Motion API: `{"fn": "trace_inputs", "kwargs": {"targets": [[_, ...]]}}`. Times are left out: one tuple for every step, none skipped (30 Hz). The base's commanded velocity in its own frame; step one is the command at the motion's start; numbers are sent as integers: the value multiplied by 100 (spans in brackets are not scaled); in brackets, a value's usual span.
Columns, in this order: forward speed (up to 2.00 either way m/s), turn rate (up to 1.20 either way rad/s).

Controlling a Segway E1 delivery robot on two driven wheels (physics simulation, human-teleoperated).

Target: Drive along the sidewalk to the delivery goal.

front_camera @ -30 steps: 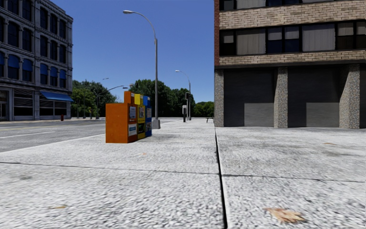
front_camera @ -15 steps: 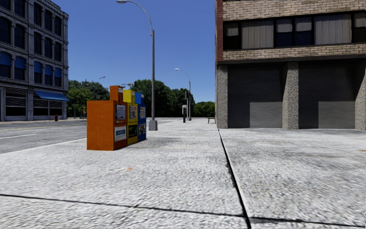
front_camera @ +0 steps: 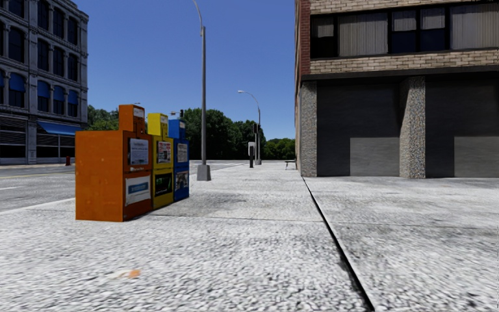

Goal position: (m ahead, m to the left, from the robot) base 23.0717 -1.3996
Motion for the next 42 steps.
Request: {"fn": "trace_inputs", "kwargs": {"targets": [[200,-19],[200,-21],[200,-21],[200,-21],[200,-21],[200,-19],[200,-11],[200,-7],[200,-3],[200,0],[200,0],[200,0],[200,0],[200,0],[200,0],[200,0],[200,0],[200,0],[200,0],[200,0],[200,0],[200,0],[200,0],[200,0],[200,0],[200,0],[200,0],[200,0],[200,0],[200,0],[200,0],[200,0],[200,0],[200,0],[200,0],[200,-5],[200,-11],[200,-11],[200,-18],[200,-24],[200,-26],[200,0]]}}
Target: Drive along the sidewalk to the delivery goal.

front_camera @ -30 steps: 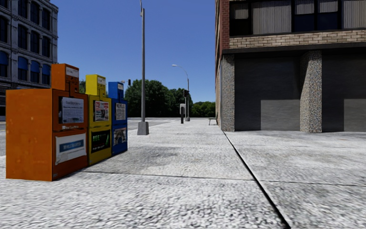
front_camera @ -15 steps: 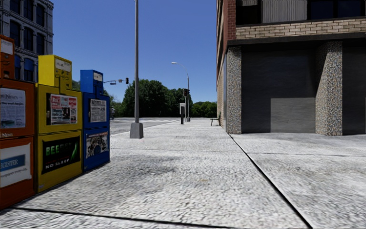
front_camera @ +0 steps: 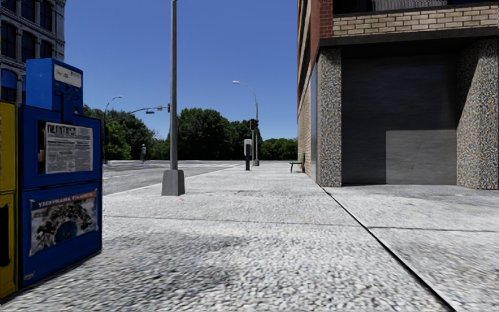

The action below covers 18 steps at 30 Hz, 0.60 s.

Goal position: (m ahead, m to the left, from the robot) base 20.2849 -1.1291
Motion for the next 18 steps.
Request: {"fn": "trace_inputs", "kwargs": {"targets": [[200,0],[200,0],[200,0],[200,0],[200,0],[200,0],[200,0],[200,-2],[200,-4],[200,-10],[200,-10],[200,-20],[200,-22],[200,-23],[200,-23],[200,-23],[200,-23],[200,-23]]}}
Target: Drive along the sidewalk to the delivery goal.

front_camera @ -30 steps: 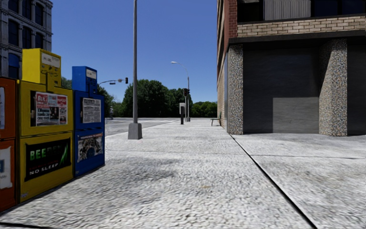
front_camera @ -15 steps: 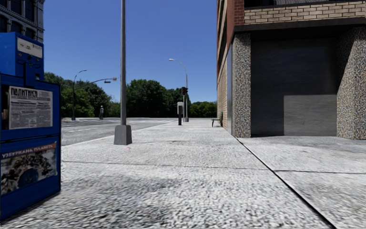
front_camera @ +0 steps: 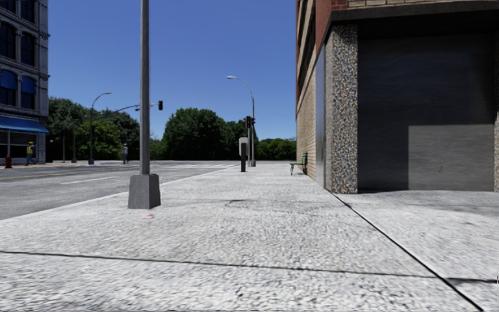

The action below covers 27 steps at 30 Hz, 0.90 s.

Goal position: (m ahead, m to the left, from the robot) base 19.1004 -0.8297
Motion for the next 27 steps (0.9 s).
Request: {"fn": "trace_inputs", "kwargs": {"targets": [[200,-22],[200,-12],[200,-1],[200,0],[200,0],[200,0],[200,0],[200,0],[200,0],[200,0],[200,0],[200,0],[200,0],[200,0],[200,0],[200,0],[200,0],[200,0],[200,0],[200,0],[200,0],[200,0],[200,0],[200,0],[200,0],[200,0],[200,0]]}}
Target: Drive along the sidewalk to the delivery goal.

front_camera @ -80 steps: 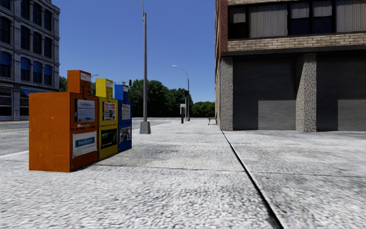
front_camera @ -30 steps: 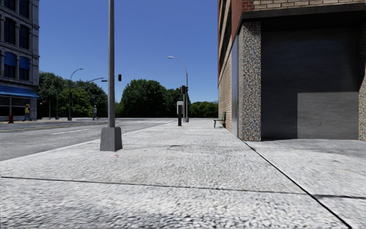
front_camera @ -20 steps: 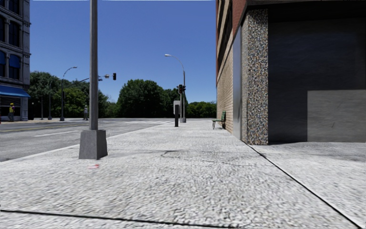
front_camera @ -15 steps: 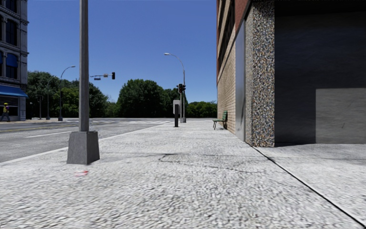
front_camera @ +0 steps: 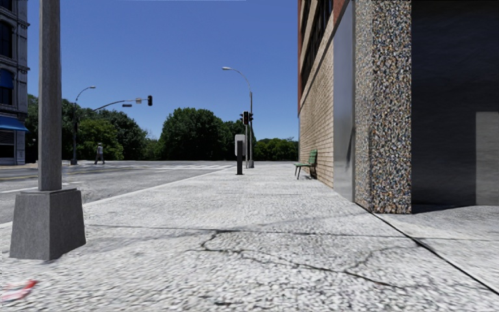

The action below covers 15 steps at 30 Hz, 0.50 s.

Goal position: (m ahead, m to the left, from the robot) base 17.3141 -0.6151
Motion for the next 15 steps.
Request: {"fn": "trace_inputs", "kwargs": {"targets": [[200,0],[200,0],[200,0],[200,0],[200,0],[200,0],[200,0],[200,0],[200,0],[200,0],[200,0],[200,0],[200,0],[200,0],[200,0]]}}
